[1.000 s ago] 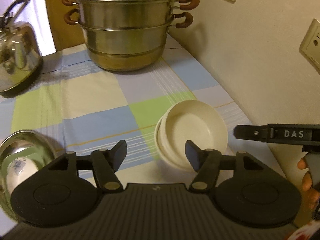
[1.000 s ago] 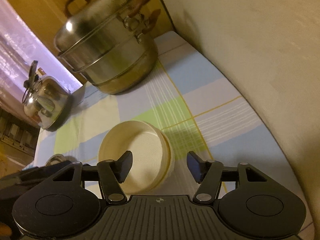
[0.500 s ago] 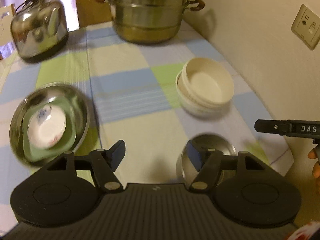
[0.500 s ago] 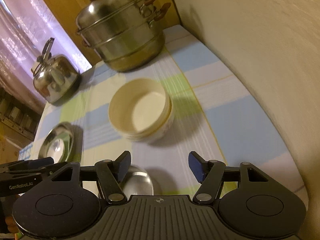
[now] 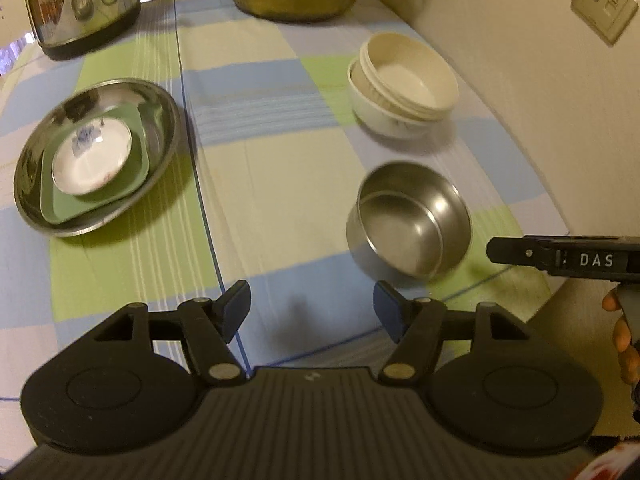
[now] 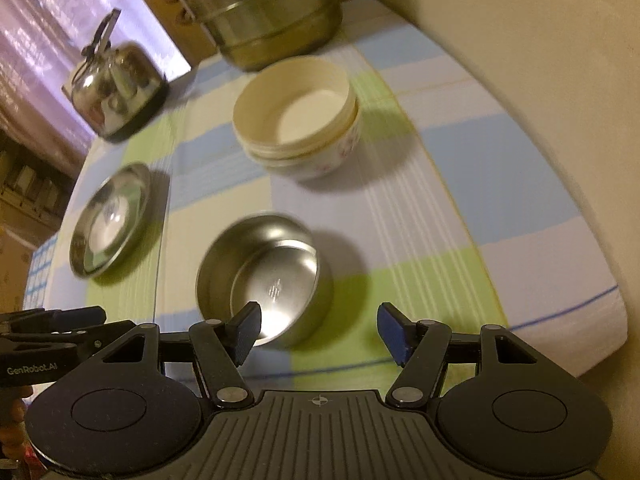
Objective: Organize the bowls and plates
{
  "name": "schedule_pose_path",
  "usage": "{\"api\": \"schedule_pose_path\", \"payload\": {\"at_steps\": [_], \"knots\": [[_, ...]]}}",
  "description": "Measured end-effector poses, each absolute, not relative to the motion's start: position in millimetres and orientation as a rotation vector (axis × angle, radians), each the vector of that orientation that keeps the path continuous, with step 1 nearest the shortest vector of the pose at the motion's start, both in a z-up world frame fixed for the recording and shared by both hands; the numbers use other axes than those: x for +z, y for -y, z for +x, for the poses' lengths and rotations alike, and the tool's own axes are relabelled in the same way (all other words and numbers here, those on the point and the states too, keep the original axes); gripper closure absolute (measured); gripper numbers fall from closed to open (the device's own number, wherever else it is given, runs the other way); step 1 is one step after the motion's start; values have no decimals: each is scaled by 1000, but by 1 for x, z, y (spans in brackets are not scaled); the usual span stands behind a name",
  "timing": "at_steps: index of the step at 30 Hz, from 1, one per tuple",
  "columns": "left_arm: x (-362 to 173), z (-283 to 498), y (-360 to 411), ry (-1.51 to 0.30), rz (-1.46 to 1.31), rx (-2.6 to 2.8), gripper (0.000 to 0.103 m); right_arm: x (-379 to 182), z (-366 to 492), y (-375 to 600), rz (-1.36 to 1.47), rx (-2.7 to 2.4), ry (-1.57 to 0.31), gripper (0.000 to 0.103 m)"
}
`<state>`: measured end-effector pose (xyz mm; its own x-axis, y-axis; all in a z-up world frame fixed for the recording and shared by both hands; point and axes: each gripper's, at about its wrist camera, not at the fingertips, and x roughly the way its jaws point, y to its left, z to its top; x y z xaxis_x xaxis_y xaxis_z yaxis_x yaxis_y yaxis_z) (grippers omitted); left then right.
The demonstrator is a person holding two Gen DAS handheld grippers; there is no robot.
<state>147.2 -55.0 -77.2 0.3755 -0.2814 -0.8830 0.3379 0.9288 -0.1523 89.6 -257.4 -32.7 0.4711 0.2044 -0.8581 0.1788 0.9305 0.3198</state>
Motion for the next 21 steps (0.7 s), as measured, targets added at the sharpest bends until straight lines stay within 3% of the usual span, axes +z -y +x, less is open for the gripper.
{"api": "schedule_pose_path", "payload": {"at_steps": [21], "knots": [[-87,138,52,-1153,74,-427,38,-52,79,223,328,61,-1194,39]]}}
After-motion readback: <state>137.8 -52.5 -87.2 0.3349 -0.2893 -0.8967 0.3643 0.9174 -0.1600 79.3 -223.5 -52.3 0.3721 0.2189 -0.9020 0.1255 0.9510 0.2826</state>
